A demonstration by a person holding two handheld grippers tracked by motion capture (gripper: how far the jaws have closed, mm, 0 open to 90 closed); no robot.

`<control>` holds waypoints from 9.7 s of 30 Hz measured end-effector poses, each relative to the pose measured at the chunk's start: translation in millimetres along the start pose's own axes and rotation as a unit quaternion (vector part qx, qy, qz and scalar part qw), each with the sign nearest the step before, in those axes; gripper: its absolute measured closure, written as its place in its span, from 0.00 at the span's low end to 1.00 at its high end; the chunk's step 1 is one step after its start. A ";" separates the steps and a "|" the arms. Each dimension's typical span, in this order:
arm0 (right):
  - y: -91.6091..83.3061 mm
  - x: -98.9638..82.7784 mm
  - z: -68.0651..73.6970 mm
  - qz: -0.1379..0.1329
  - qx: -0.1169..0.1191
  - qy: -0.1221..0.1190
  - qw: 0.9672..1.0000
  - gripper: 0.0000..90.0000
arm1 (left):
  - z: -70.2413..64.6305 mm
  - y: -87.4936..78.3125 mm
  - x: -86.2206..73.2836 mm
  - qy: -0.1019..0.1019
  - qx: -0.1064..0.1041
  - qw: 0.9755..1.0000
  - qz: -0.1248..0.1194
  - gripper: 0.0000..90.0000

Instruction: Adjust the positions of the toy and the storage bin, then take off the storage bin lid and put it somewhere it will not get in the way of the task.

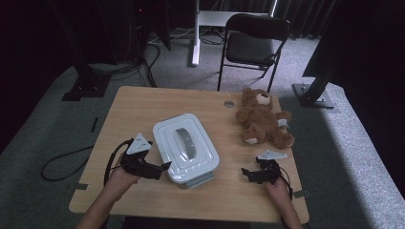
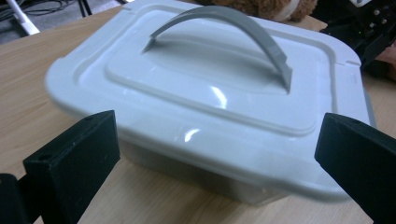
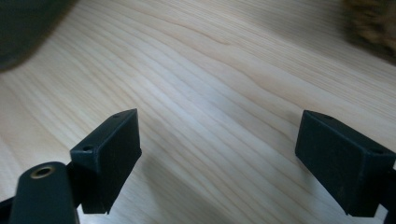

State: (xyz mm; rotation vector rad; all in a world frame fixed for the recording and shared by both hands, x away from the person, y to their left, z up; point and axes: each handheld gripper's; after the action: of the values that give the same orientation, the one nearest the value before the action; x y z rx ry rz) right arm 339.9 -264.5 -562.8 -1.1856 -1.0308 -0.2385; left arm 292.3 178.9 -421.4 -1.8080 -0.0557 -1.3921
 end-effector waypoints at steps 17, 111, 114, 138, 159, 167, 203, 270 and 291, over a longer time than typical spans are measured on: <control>-1.6 -2.5 -8.1 0.014 -0.078 0.016 0.997 0.12 | -8.3 39.4 24.4 0.003 -0.043 0.999 0.021 0.01; -0.4 -1.7 -8.5 0.013 -0.082 0.019 0.996 0.13 | -36.8 21.7 48.8 0.041 -0.094 0.993 -0.050 0.91; -0.5 -1.6 -8.5 0.013 -0.082 0.020 0.996 0.13 | -34.0 11.9 49.3 0.039 -0.090 0.994 -0.057 0.94; -0.5 -1.6 -8.6 0.014 -0.085 0.023 0.996 0.13 | -3.8 -40.4 36.9 0.013 -0.046 0.996 -0.071 0.97; -0.5 -1.6 -8.6 0.013 -0.084 0.024 0.996 0.13 | 21.5 -73.5 -1.7 -0.016 -0.016 0.998 -0.062 0.97; -0.5 -1.6 -8.7 0.014 -0.085 0.024 0.996 0.13 | 32.3 -78.9 -22.0 -0.022 -0.012 0.999 -0.047 0.97; -0.5 -1.7 -8.8 0.013 -0.085 0.023 0.996 0.13 | 78.6 -17.5 -109.6 -0.085 -0.092 0.992 -0.003 0.96; -1.3 -2.3 -8.2 0.014 -0.084 0.022 0.996 0.13 | 95.1 -37.3 -177.9 -0.168 0.143 0.974 0.050 0.01; -17.3 12.5 -9.3 0.038 -0.063 0.057 0.996 0.14 | 100.3 -40.2 -189.3 -0.189 0.196 0.960 0.064 0.01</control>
State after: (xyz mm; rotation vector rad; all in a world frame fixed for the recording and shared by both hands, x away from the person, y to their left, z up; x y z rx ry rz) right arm 340.6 -275.2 -542.2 -1.3077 -0.8801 -0.3121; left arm 278.0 349.1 -556.8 -1.6782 -0.3819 -0.8578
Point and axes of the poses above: each handheld gripper's, and its own axes: y roughly forward along the jaws, x roughly out of its top, z roughly to its left, and after that the axes turned 6 degrees about -x, right-handed
